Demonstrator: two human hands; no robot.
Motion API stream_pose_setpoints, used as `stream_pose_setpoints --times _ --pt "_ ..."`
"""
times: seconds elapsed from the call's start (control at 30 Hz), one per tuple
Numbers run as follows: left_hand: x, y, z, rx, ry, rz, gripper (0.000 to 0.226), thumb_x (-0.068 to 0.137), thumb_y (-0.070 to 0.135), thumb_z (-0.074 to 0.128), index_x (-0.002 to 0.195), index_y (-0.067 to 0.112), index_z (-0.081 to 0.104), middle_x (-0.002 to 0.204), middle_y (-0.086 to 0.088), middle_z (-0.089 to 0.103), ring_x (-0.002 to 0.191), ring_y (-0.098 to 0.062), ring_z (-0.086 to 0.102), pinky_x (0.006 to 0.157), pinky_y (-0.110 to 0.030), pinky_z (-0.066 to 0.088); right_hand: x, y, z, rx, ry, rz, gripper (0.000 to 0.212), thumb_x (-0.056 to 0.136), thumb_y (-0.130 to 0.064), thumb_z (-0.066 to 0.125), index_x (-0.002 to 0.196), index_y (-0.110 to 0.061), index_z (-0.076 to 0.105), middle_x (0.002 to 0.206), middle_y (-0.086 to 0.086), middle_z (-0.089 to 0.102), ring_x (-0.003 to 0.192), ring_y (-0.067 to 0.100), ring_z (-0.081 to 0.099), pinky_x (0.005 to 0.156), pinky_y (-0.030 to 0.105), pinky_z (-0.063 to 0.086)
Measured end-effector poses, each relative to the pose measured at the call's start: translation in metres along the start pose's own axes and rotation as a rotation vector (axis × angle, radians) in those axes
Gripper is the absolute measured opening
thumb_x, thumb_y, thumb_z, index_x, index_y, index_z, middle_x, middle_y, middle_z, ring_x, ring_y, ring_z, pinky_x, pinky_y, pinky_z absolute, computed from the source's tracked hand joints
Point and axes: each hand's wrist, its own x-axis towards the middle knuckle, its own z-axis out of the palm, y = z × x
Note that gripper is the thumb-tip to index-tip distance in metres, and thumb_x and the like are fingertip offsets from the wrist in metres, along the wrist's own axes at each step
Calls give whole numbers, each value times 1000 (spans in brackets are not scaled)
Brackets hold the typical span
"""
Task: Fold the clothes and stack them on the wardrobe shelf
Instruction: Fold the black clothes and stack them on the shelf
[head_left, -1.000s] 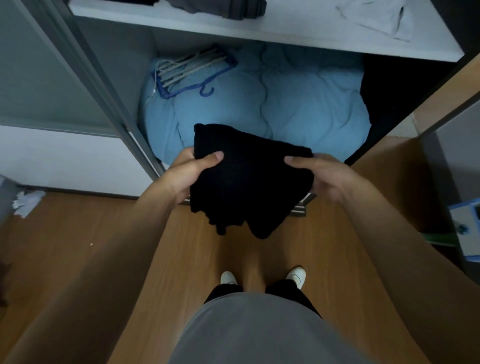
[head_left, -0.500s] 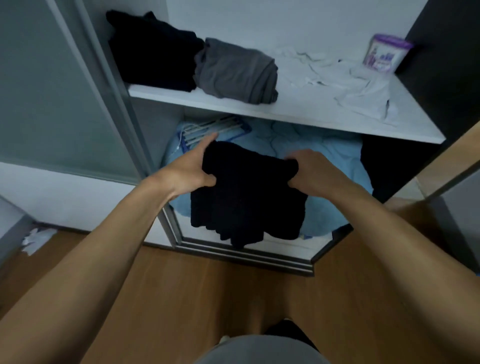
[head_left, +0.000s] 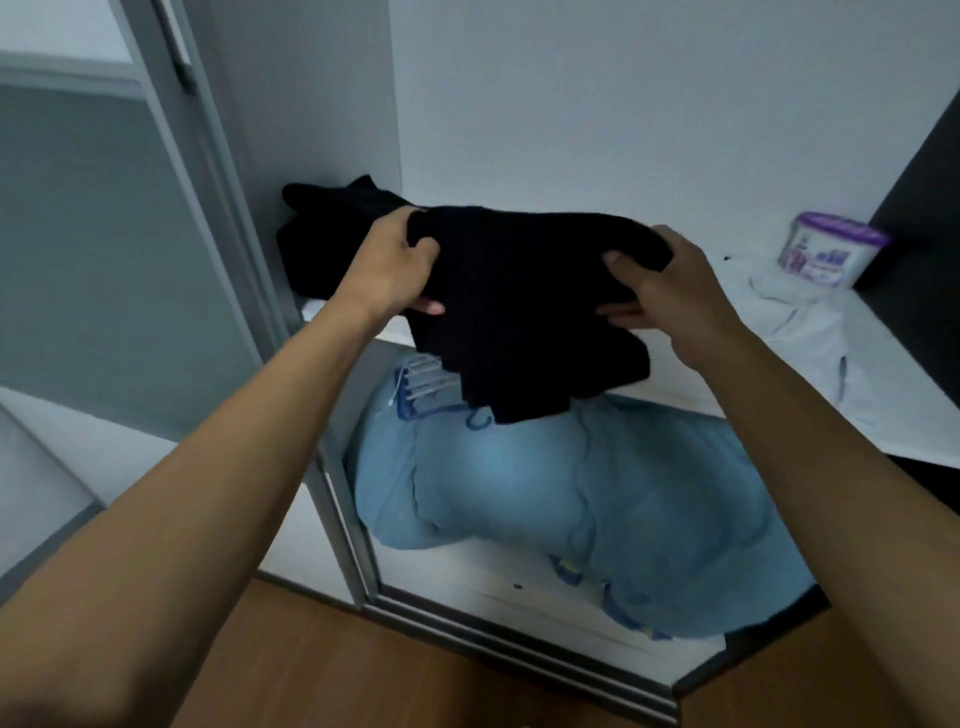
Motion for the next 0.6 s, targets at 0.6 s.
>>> stream_pose_setpoints --times 0.6 --pt "145 -71 57 282 61 -339 34 81 46 74 95 17 65 89 6 64 83 -10 61 62 -22 43 173 127 6 -139 -1 16 20 84 -7 68 79 -26 74 86 -13 71 83 4 64 70 6 47"
